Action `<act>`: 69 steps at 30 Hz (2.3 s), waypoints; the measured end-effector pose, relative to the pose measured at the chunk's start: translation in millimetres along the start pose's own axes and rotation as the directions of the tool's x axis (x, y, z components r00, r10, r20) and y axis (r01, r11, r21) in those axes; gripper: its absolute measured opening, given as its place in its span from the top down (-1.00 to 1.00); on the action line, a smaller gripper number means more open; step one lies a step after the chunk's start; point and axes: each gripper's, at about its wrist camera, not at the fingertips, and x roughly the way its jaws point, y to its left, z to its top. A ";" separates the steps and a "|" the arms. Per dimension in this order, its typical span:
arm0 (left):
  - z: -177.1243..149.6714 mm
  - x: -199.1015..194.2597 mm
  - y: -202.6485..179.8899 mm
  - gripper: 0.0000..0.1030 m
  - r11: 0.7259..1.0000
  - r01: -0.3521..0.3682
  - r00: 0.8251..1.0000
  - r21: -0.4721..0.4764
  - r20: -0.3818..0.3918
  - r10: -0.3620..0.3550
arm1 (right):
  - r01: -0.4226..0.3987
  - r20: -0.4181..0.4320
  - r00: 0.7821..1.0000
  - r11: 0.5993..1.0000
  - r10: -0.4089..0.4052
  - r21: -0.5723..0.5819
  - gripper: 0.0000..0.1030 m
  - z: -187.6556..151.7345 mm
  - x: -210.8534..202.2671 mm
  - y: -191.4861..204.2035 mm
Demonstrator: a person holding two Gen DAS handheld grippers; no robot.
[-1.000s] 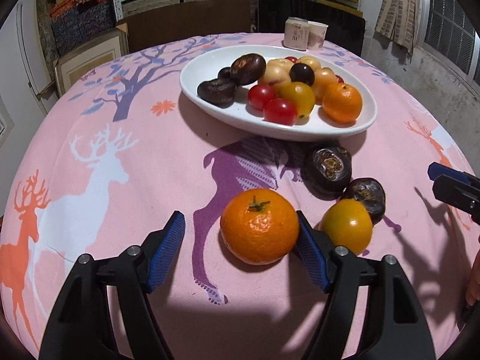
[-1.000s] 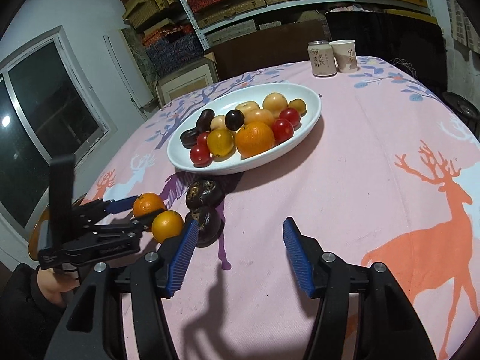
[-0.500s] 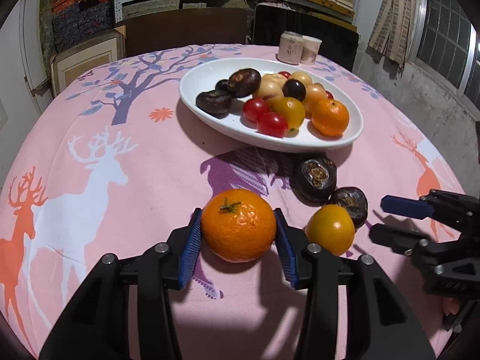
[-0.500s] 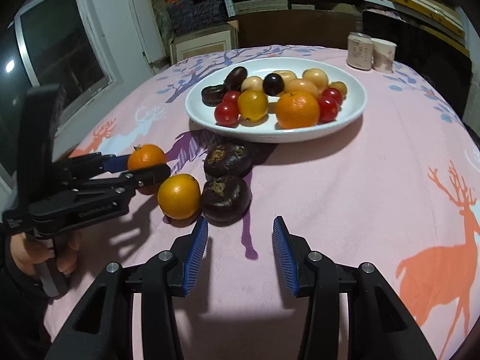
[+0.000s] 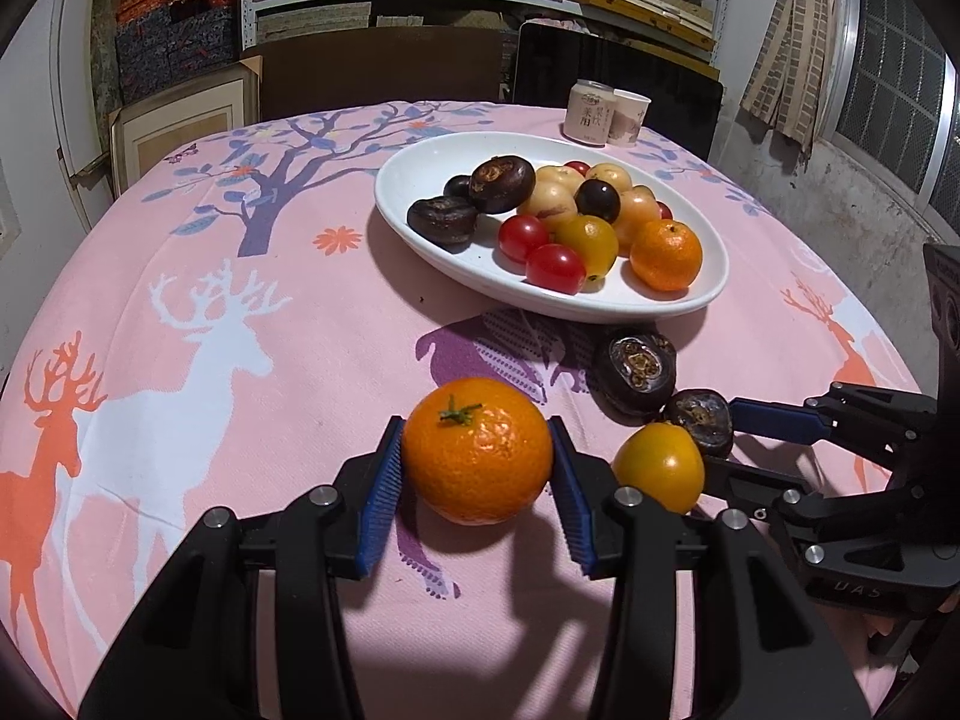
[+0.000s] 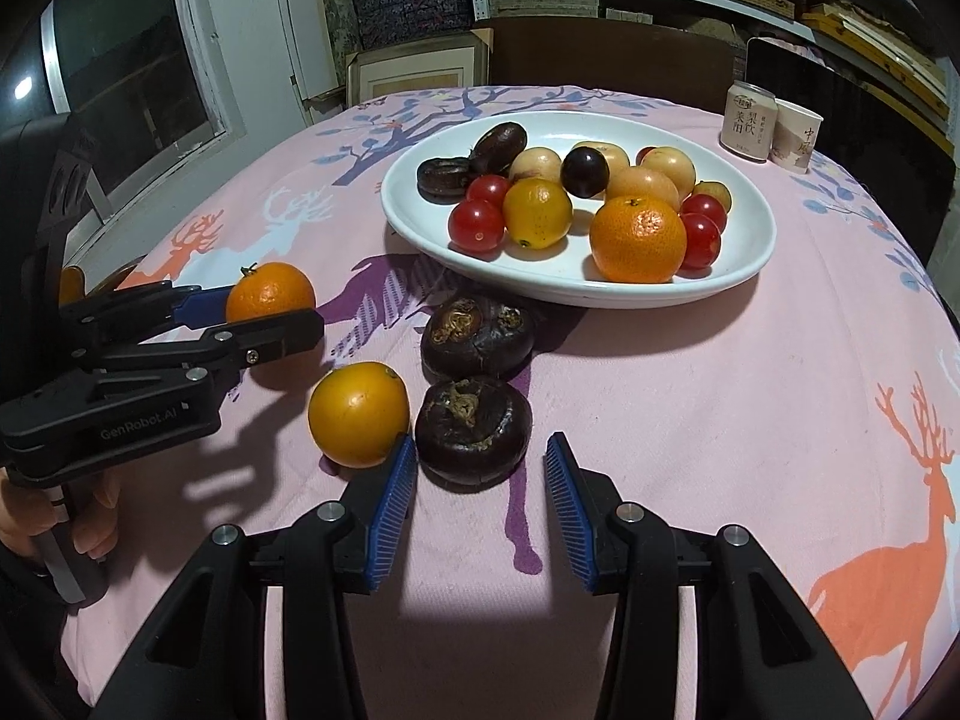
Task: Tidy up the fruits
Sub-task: 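Close the left tool on an orange mandarin while the right tool closes on a dark plum, then release the mandarin in the plate with the left tool while the right tool drops the plum there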
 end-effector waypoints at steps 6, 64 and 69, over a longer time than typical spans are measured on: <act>-0.1 0.0 0.6 0.12 1.000 -0.005 1.000 0.001 -0.002 0.005 | 0.014 -0.009 1.000 1.000 -0.014 -0.016 0.11 5.2 8.5 2.2; 102.8 64.6 -26.0 0.11 1.000 -0.020 0.999 0.008 -0.032 0.021 | -0.036 0.147 0.989 0.975 0.003 0.219 0.19 129.3 -0.9 -91.4; 103.4 63.0 -19.9 -0.11 1.000 -0.026 1.000 -0.010 -0.012 0.026 | -0.038 0.142 0.990 0.975 0.006 0.221 0.10 134.4 13.3 -90.3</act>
